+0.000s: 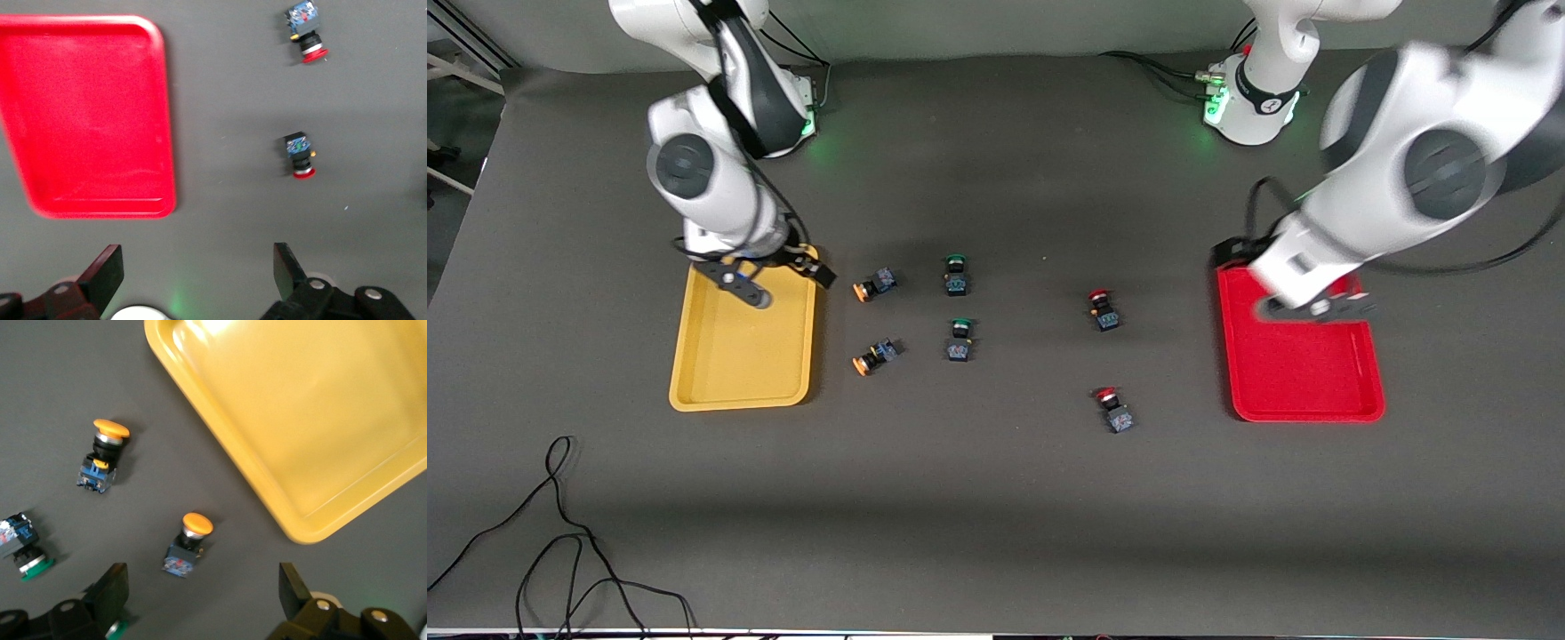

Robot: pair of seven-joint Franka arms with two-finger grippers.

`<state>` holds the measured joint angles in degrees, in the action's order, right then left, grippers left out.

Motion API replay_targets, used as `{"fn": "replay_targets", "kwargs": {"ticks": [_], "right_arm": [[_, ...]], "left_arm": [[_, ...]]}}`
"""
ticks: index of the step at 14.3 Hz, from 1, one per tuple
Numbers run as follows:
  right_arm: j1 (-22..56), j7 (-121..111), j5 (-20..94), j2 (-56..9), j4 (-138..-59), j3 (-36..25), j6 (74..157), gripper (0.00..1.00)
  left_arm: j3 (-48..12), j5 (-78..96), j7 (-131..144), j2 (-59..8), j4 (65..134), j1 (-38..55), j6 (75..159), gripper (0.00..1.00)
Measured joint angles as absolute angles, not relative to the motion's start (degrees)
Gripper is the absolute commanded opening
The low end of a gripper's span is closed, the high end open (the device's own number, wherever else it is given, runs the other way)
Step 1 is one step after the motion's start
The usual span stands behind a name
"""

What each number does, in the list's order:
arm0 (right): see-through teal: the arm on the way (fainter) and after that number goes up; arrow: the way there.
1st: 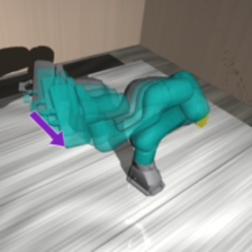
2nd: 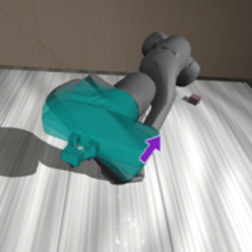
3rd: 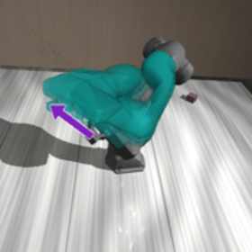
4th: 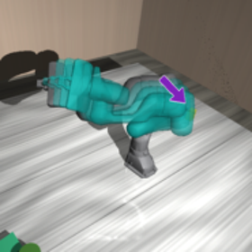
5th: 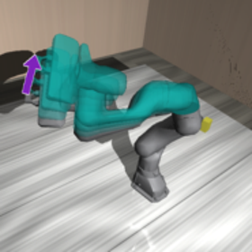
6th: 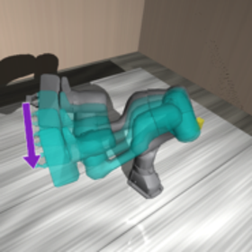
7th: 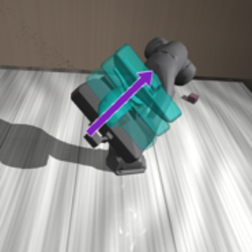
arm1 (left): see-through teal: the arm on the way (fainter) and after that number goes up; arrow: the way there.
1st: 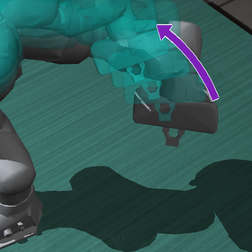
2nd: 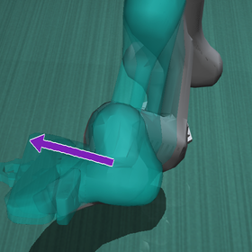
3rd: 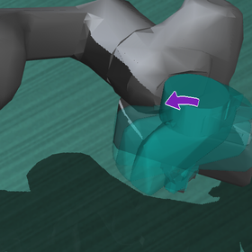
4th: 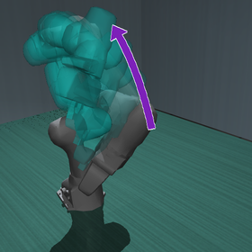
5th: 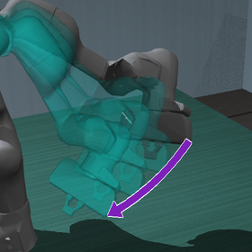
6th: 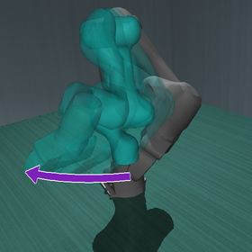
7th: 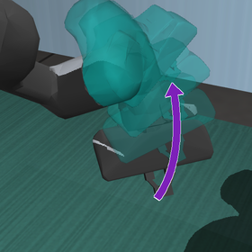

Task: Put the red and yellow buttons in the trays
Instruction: 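Grasp the orange button with the right gripper while the left gripper grasps a red button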

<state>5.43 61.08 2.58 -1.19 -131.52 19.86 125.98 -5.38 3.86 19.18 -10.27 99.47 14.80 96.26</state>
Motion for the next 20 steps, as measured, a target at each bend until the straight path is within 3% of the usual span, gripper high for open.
{"fn": "replay_targets", "kwargs": {"ticks": [6,10,12,13,15,16,17,19,20], "right_arm": [[8.46,72.49,2.57,-12.38,-135.44,20.1,141.29,1.0],[9.82,75.18,2.53,-16.84,-135.49,20.1,143.47,1.0],[9.77,75.49,2.53,-17.69,-135.52,19.91,143.47,1.0],[9.7,75.63,2.53,-18.07,-135.52,19.78,143.47,1.0],[9.57,76.42,2.53,-18.91,-135.53,19.64,143.71,1.0],[9.57,76.93,2.53,-19.48,-135.53,19.63,144.4,0.98],[9.57,77.24,2.53,-20.06,-135.52,19.63,145.31,0.85],[9.57,77.44,2.53,-20.75,-135.51,19.62,146.11,0.44],[9.57,77.47,2.53,-20.87,-135.48,19.62,146.15,0.3]], "left_arm": [[-5.65,5.02,32.61,-22.01,110.08,25.0,120.28,0.96],[-5.67,6.43,36.05,-27.8,112.11,27.54,129.4,0.88],[-5.66,6.54,36.56,-30.02,112.15,27.72,131.95,0.78],[-5.66,6.56,36.93,-31.02,112.17,27.76,133.13,0.59],[-5.67,6.57,37.66,-32.11,112.17,28.11,133.87,0.1],[-5.67,6.59,38.03,-32.18,112.16,28.35,133.87,0.0],[-5.68,6.61,38.45,-32.08,112.04,28.5,133.87,0.0],[-5.61,6.67,39.96,-31.36,111.71,28.52,133.17,0.0],[-5.5,6.73,40.45,-30.47,110.98,28.44,131.11,0.0]]}}
